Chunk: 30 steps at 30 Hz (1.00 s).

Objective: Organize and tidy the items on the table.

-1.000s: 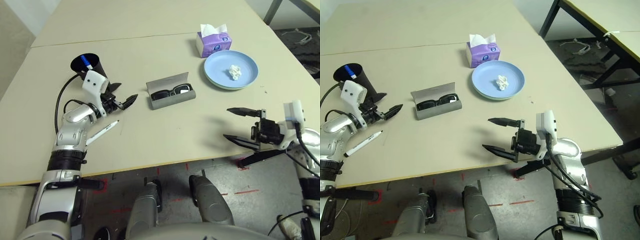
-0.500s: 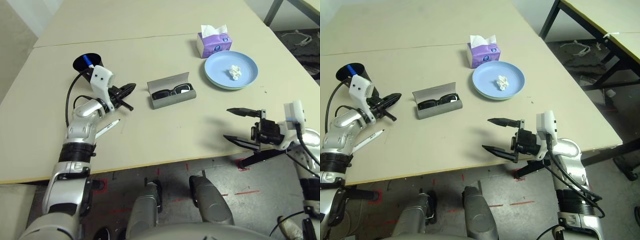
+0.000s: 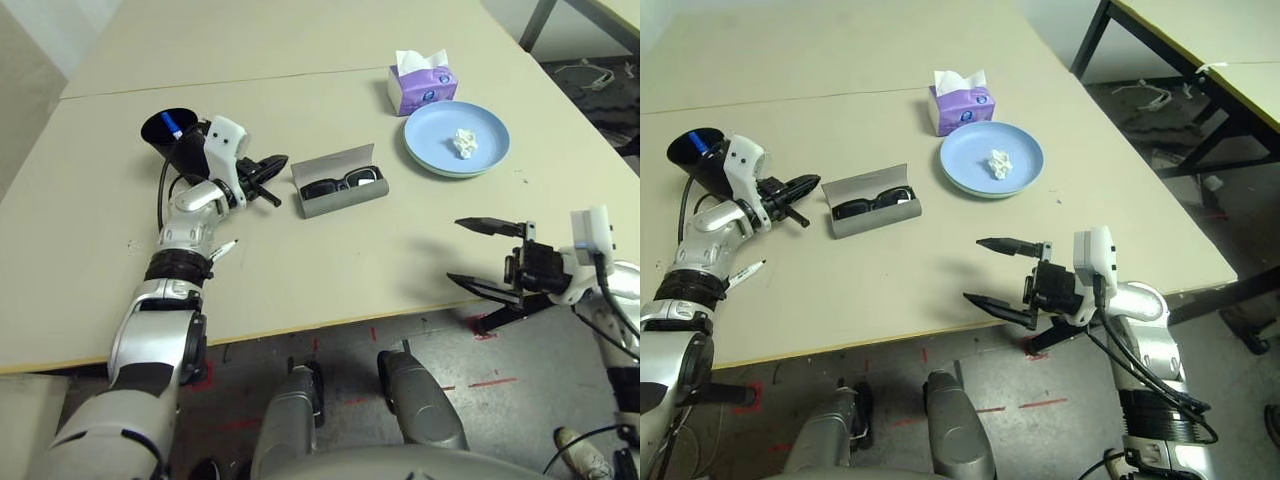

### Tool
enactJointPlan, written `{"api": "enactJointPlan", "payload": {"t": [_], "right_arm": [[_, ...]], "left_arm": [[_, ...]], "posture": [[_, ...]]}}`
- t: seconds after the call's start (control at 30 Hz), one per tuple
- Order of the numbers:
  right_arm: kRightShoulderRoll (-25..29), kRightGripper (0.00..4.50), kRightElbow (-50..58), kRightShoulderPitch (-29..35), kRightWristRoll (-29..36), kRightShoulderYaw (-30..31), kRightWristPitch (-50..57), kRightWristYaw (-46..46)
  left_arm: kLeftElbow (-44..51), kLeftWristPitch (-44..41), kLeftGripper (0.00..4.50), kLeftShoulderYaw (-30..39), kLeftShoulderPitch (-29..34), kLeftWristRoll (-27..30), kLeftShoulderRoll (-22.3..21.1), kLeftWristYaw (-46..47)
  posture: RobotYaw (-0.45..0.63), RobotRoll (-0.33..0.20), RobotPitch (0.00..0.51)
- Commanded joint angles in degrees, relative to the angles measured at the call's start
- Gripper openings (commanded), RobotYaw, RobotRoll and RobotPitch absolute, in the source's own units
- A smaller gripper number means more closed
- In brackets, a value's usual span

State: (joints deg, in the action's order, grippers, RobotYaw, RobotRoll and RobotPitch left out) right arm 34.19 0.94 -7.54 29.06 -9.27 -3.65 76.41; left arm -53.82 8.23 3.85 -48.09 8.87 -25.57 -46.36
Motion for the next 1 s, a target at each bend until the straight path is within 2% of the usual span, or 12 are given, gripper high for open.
{"api": "enactJointPlan", "payload": {"t": [0.03,0.3,0.53,0.8,0.9,1.0], "right_arm": [[0.8,4.5,1.4,1.2,0.6,0.0,0.3,-0.7],[0.8,4.5,0.2,0.8,0.7,0.3,0.3,-1.5],[0.7,4.5,-1.3,-0.6,0.7,1.2,0.2,-0.6],[0.6,4.5,-3.4,-3.3,0.6,2.0,-0.2,0.6],[0.7,4.5,-4.1,-4.1,0.4,2.4,-0.3,1.3],[0.6,4.5,-5.0,-4.8,0.4,2.6,-0.6,1.9]], "left_arm": [[-0.3,1.7,0.03,-1.5,0.7,-1.1,0.9,-3.6],[7.6,-0.4,0.03,-3.2,6.9,-0.3,-1.0,-11.0],[14.1,-3.6,0.03,-3.1,11.8,0.7,-4.0,-13.0],[22.6,-10.2,0.03,0.3,11.8,4.1,-7.0,-11.0],[31.3,-18.6,0.64,0.0,12.9,6.6,-8.8,-12.3],[42.5,-29.2,1.59,-0.9,15.5,9.2,-12.0,-12.9]], "posture": [[-0.42,0.0,0.209],[-0.42,0.0,0.209],[-0.4,0.0,0.208],[-0.37,0.0,0.205],[-0.37,0.0,0.205],[-0.35,0.0,0.205]]}}
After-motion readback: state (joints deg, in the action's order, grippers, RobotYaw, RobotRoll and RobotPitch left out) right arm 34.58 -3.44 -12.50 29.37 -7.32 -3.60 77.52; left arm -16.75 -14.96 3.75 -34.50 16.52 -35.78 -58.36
